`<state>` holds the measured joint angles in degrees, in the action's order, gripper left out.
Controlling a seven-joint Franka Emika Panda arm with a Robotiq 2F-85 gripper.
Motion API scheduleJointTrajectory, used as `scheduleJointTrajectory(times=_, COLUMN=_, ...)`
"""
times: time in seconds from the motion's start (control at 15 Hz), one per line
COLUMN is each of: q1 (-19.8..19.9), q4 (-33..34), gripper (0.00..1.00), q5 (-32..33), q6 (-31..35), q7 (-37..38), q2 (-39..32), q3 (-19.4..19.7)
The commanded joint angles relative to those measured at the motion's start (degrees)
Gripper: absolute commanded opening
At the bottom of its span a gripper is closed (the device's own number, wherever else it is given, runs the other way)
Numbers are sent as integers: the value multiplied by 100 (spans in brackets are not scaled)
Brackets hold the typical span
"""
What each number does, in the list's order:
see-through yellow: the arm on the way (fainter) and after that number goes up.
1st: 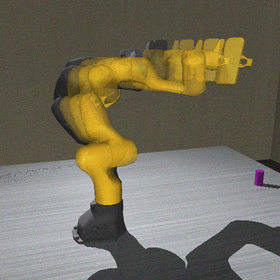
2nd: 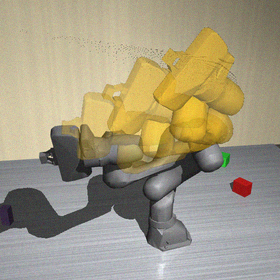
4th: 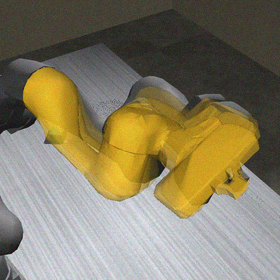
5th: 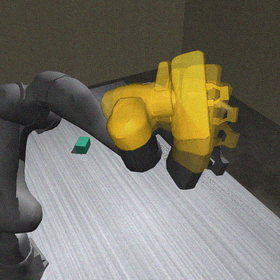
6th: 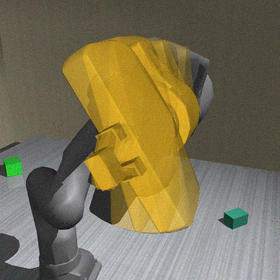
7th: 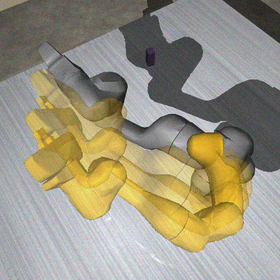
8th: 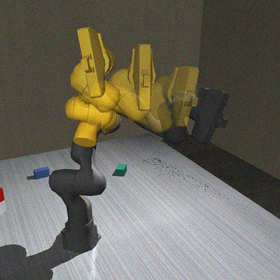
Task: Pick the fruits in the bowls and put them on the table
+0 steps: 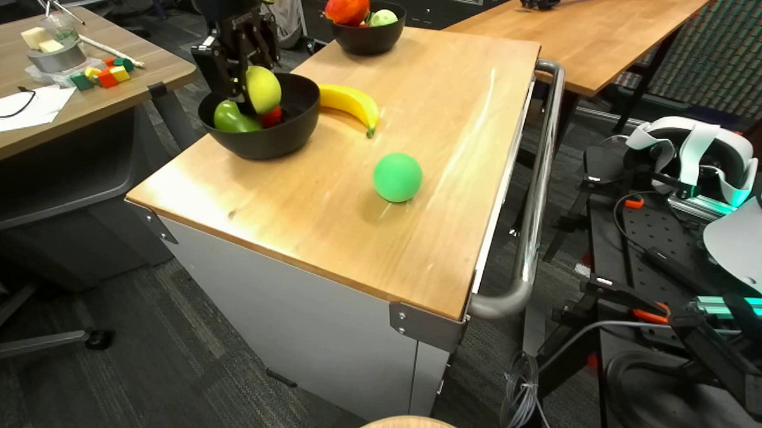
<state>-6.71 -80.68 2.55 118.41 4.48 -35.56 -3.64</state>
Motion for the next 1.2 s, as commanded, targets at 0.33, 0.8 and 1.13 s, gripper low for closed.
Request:
scheduleJointTrajectory(times=0.33, q1=-55, q4=-909, gripper=28, q5=303, q6=-1300, q7=-128, q2=1323, q3=116)
scheduleJointTrajectory(times=0.8, q1=64, q4=-2999, gripper=28, q5=584, q6=-258, q7=-957, q2=2601, q3=-59)
scheduleJointTrajectory(times=1.13, q1=73, q4=-4063, gripper=28, q5=516, q6=718, q7=-1063, q2=2467, q3=-58)
